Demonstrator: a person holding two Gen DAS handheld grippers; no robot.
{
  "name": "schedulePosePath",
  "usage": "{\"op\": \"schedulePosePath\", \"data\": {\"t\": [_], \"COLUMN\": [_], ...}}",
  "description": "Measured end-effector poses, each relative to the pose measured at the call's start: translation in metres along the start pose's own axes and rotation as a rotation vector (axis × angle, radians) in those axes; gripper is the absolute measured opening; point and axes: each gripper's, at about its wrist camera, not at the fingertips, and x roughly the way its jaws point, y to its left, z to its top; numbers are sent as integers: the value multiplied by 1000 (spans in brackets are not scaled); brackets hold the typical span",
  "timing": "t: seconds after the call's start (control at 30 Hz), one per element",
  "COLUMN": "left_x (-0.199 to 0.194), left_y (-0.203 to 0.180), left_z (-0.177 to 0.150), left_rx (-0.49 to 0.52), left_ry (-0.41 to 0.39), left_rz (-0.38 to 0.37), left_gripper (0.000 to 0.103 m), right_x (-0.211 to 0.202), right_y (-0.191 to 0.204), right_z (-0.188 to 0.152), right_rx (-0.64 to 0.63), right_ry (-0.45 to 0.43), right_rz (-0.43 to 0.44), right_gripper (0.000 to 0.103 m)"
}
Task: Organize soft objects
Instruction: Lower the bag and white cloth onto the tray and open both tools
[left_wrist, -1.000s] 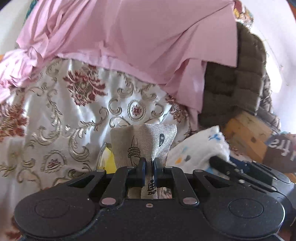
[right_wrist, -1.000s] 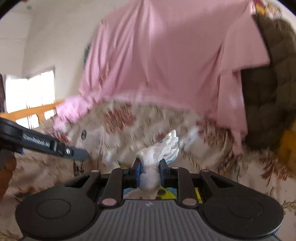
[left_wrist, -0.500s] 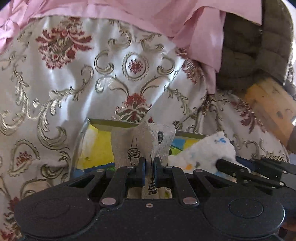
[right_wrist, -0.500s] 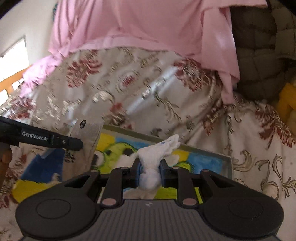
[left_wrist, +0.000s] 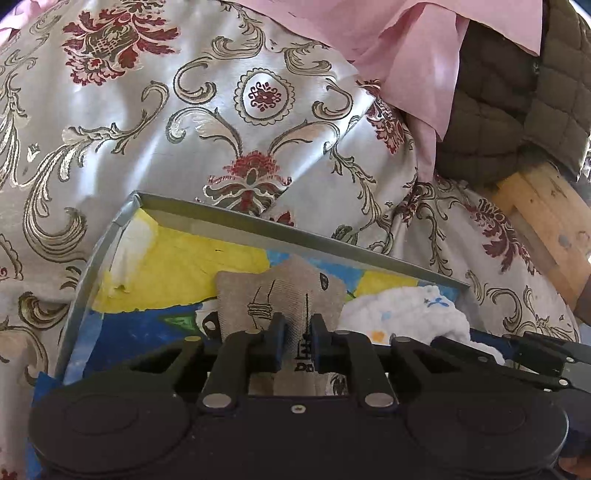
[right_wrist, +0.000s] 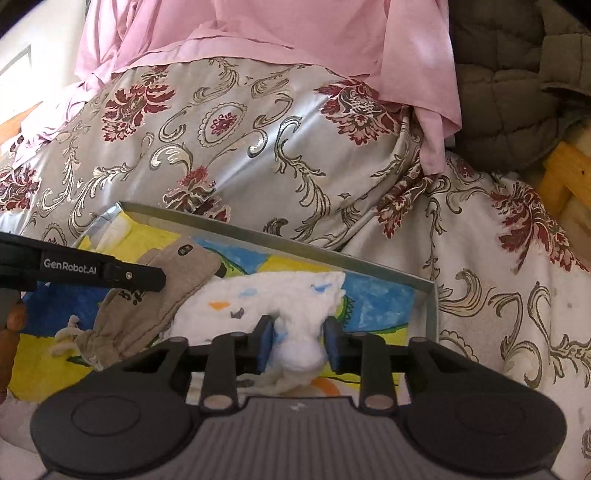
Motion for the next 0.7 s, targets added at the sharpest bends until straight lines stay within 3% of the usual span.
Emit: {"op": "schedulePosePath", "data": {"t": [0.1, 0.3, 0.57, 0.7], "left_x": [-4, -19, -60, -87], "left_y": [-1, -6, -17, -19], "left_z": [-1, -6, -22, -37], "left_rx": [9, 40, 125, 177], "left_ry": [0, -10, -81, -116], "left_rz": [-2, -14, 3, 35], "left_gripper": [20, 39, 67, 73], "right_x": [-2, -15, -53, -79], "right_y": [-3, -6, -2, 5], "right_z": [-3, -9, -16, -19], "right_rx": [16, 41, 67, 74], "right_ry": [-8, -31, -107, -155], "right_rz": [-1, 2, 7, 11], "right_gripper": [46, 61, 82, 89]}}
